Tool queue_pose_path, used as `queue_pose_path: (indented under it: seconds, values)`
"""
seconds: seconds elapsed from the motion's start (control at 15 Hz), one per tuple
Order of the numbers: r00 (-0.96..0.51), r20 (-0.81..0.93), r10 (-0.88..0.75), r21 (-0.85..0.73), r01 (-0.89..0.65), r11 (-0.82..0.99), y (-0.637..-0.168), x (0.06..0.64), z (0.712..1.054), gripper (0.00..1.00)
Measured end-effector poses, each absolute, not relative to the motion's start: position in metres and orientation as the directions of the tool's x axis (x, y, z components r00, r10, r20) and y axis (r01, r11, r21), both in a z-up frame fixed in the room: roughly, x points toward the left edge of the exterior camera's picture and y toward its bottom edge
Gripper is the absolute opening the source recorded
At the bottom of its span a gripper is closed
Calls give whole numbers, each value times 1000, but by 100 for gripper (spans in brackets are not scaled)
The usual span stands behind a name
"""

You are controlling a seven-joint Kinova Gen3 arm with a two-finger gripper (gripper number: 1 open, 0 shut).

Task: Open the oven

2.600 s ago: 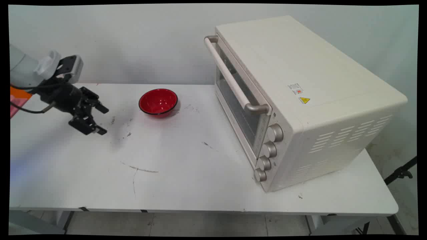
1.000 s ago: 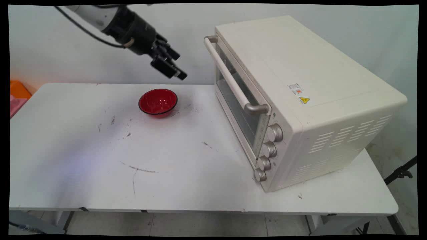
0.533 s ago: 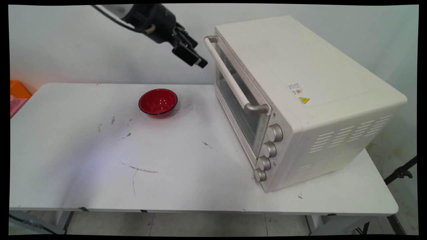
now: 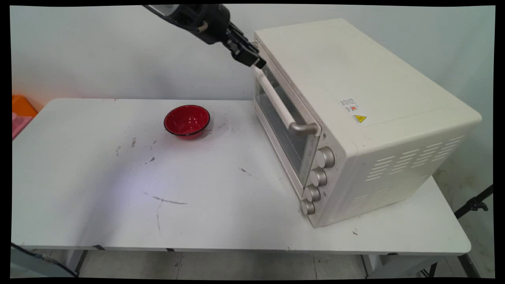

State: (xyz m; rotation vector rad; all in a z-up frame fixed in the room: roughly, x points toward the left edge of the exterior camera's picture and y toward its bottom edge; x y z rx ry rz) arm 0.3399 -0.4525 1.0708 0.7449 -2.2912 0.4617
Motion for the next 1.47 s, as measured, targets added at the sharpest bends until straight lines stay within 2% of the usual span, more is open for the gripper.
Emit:
queue_pose_path:
  seconds: [1.47]
  values:
    - [-623, 675, -395, -135, -630, 764, -469, 304, 1033, 0]
